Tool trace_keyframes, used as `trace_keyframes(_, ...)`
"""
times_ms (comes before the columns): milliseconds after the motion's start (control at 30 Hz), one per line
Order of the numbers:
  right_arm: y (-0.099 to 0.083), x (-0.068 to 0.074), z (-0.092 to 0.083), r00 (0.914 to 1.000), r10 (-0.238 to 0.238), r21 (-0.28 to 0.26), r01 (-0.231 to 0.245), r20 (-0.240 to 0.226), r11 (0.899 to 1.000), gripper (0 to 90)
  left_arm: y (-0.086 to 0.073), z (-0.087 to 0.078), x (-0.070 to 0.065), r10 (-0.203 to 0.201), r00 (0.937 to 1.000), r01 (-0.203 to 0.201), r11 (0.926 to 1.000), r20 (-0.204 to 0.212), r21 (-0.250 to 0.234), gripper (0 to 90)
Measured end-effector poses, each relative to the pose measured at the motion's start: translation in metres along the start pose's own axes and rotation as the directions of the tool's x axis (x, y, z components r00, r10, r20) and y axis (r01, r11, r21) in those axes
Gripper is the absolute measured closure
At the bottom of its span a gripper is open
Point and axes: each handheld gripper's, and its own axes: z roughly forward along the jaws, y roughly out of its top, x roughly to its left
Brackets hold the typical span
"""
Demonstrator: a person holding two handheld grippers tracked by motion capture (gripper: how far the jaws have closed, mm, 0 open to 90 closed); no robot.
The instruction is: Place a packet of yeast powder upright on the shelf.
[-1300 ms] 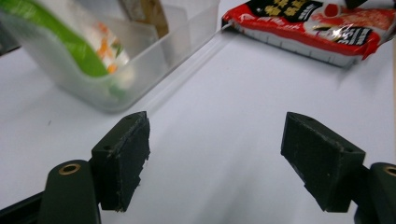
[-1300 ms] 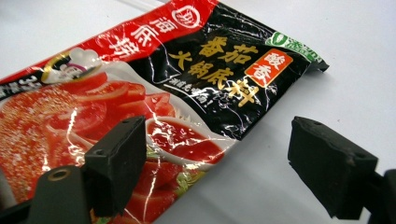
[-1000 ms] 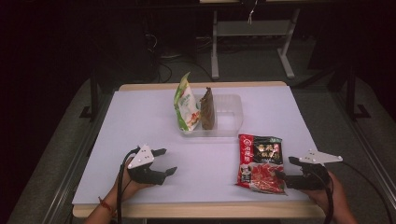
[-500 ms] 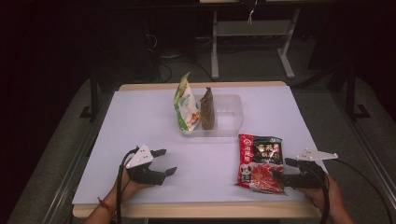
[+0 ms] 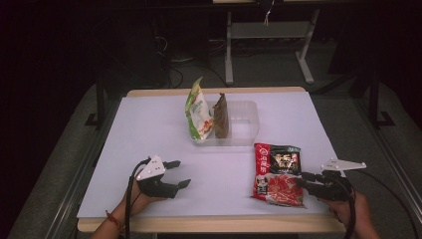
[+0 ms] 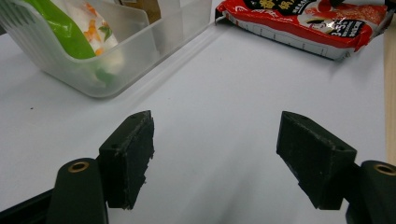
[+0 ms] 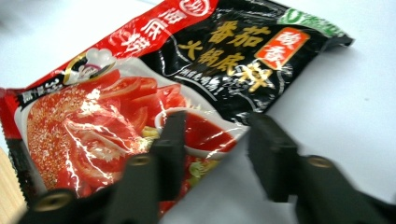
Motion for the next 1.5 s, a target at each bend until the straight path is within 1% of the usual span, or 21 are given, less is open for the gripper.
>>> trace_keyframes(133, 0.001, 0.0, -0.002, 0.9995, 0.018, -0.001, -0.018, 0.027, 1.0, 70.3, 0.001, 0.0, 0.0, -0.011, 0.9999, 0.011, 0.9999, 0.009, -0.007, 27.0)
trace_keyframes(233, 0.001, 0.001, -0.002, 0.9993, 0.027, 0.006, -0.027, 0.025, 1.0, 74.1, 0.001, 0.001, 0.0, -0.014, 0.9998, 0.014, 0.9999, 0.014, -0.004, 27.1)
trace_keyframes(267, 0.001, 0.001, -0.002, 0.999, 0.035, 0.005, -0.035, 0.027, 0.999, 76.8, 0.001, 0.002, 0.0, -0.012, 0.9998, 0.012, 0.9999, 0.013, -0.001, 27.1)
trace_keyframes(300, 0.002, 0.001, -0.003, 0.9989, 0.032, -0.001, -0.032, 0.034, 0.999, 85.1, 0.0, 0.002, 0.0, -0.015, 0.9998, 0.015, 0.9999, 0.016, 0.0, 27.1)
trace_keyframes(333, 0.003, 0.002, -0.005, 0.9964, 0.028, -0.012, -0.027, 0.081, 1.0, 86.8, 0.0, 0.002, 0.001, -0.015, 0.9997, 0.015, 0.9999, 0.017, 0.002, 27.1)
trace_keyframes(400, 0.003, 0.001, -0.007, 0.9918, 0.024, -0.013, -0.023, 0.126, 1.0, 88.2, 0.0, 0.002, 0.0, -0.016, 0.9997, 0.016, 0.9999, 0.017, 0.002, 27.1)
trace_keyframes(467, 0.002, -0.005, -0.006, 0.984, 0.045, -0.017, -0.043, 0.172, 0.999, 89.5, 0.0, 0.003, 0.0, -0.02, 0.9996, 0.02, 0.9998, 0.021, 0.0, 27.2)
trace_keyframes(567, 0.001, -0.01, -0.001, 0.9799, 0.067, -0.012, -0.066, 0.188, 0.998, 88.9, 0.0, 0.005, -0.001, -0.029, 0.9991, 0.029, 0.9996, 0.029, 0.001, 27.2)
trace_keyframes(700, 0.005, -0.007, 0.008, 0.9833, 0.054, -0.005, -0.054, 0.174, 0.999, 89.0, 0.003, 0.014, -0.001, -0.062, 0.9974, 0.062, 0.9981, 0.037, 0.006, 27.2)
trace_keyframes(767, 0.007, -0.003, 0.014, 0.9826, 0.039, -0.005, -0.039, 0.181, 0.999, 89.8, 0.008, 0.021, -0.001, -0.075, 0.9963, 0.075, 0.9972, 0.042, 0.009, 27.2)
trace_keyframes(833, 0.009, -0.001, 0.019, 0.9861, 0.035, 0.003, -0.036, 0.162, 0.999, 89.9, 0.015, 0.027, -0.002, -0.082, 0.995, 0.082, 0.9966, 0.057, -0.005, 27.2)
trace_keyframes(900, 0.01, 0.003, 0.023, 0.9917, -0.005, 0.008, 0.004, 0.128, 1.0, 89.9, 0.023, 0.035, -0.002, -0.108, 0.9911, 0.11, 0.9937, 0.077, -0.022, 27.2)
trace_keyframes(967, 0.013, 0.01, 0.029, 0.9923, -0.046, 0.025, 0.044, 0.115, 0.999, 89.9, 0.029, 0.044, -0.004, -0.118, 0.9873, 0.12, 0.9927, 0.106, -0.013, 27.2)
trace_keyframes(1033, 0.015, 0.016, 0.031, 0.993, -0.066, 0.034, 0.063, 0.098, 0.997, 89.9, 0.035, 0.054, -0.007, -0.147, 0.9772, 0.147, 0.9891, 0.153, 0.01, 27.1)
trace_keyframes(1167, 0.013, 0.022, 0.03, 0.9929, -0.086, 0.046, 0.082, 0.083, 0.996, 89.9, 0.041, 0.076, -0.014, -0.21, 0.9602, 0.206, 0.9777, 0.184, 0.04, 26.7)
trace_keyframes(1200, 0.012, 0.023, 0.029, 0.9933, -0.085, 0.047, 0.082, 0.078, 0.996, 89.9, 0.042, 0.083, -0.015, -0.23, 0.9551, 0.225, 0.9731, 0.186, 0.051, 26.5)
trace_keyframes(1267, 0.009, 0.023, 0.027, 0.9933, -0.091, 0.051, 0.087, 0.072, 0.995, 89.9, 0.044, 0.092, -0.016, -0.257, 0.95, 0.248, 0.9662, 0.178, 0.071, 24.6)
trace_keyframes(1333, 0.007, 0.024, 0.026, 0.9938, -0.088, 0.047, 0.085, 0.068, 0.995, 89.9, 0.045, 0.101, -0.014, -0.291, 0.9382, 0.282, 0.9566, 0.187, 0.076, 24.2)
trace_keyframes(1400, 0.006, 0.025, 0.025, 0.9939, -0.088, 0.045, 0.085, 0.067, 0.995, 89.9, 0.046, 0.108, -0.014, -0.297, 0.9368, 0.286, 0.9546, 0.185, 0.081, 24.1)
trace_keyframes(1467, 0.006, 0.026, 0.025, 0.994, -0.092, 0.043, 0.089, 0.059, 0.995, 89.9, 0.048, 0.117, -0.013, -0.313, 0.9315, 0.3, 0.9489, 0.185, 0.1, 23.3)
trace_keyframes(1500, 0.006, 0.026, 0.025, 0.994, -0.094, 0.043, 0.091, 0.056, 0.995, 89.9, 0.05, 0.122, -0.014, -0.314, 0.9317, 0.301, 0.9486, 0.182, 0.098, 23.3)
